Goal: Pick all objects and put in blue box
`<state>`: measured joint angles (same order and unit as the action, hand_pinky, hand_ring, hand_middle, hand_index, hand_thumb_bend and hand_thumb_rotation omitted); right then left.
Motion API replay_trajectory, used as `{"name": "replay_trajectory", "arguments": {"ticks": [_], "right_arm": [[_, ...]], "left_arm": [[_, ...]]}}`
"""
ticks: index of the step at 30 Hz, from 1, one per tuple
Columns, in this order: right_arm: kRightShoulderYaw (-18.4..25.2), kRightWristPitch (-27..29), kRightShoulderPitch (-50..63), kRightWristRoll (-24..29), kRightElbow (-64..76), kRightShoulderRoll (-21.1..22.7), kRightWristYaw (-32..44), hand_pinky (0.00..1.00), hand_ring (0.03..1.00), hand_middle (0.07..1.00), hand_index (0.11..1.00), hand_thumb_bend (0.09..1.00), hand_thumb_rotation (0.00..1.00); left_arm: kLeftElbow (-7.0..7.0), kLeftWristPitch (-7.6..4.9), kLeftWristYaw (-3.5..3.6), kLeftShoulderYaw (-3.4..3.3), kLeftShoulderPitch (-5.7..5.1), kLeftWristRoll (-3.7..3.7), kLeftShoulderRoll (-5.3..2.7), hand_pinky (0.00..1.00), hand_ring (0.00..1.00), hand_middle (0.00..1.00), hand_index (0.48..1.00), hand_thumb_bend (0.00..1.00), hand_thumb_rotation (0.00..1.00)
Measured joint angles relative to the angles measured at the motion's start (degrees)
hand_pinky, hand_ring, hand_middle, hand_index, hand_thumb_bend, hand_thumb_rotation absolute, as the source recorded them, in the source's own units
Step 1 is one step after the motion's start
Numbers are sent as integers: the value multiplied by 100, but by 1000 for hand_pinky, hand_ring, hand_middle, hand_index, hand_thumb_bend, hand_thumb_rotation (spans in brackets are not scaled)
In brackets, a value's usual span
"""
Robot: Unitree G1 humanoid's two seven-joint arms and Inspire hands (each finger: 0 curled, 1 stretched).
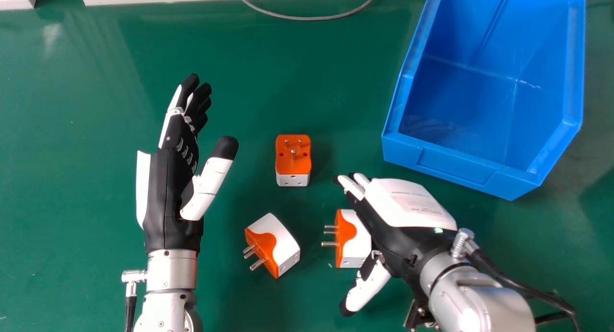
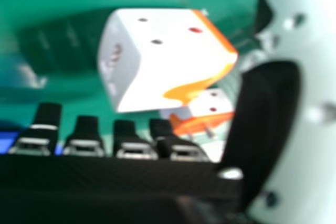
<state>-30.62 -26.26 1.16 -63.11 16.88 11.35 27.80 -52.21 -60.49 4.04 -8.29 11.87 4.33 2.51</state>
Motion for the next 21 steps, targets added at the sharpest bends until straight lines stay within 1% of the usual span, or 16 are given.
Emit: {"name": "replay_trajectory", "arguments": {"ticks": [4,8,16,19,21], "right_arm": [[-83,104,-130,17,-305,-44,-130,667,899,925,892,890,15],[-100,244,-298,43,-663,-108,-601,641,900,921,871,883,6],[-49,396,-553,325,-1203,-217,-1084,641,914,931,864,845,1],[1,438,-637,489,-1364,-259,-1200,637,919,938,866,821,0],[24,445,-689,573,-1461,-285,-1291,632,919,939,866,812,0]], "left_arm": [[0,-2,31,0,3,26,1,936,911,902,908,950,690],[0,0,75,-1,4,52,-10,936,911,900,908,954,678],[-1,-5,77,-9,4,59,-18,940,911,899,903,947,666],[-7,-10,99,-16,5,84,-30,943,912,900,901,940,662],[-8,-10,101,-19,5,86,-34,944,912,900,902,940,661]]}}
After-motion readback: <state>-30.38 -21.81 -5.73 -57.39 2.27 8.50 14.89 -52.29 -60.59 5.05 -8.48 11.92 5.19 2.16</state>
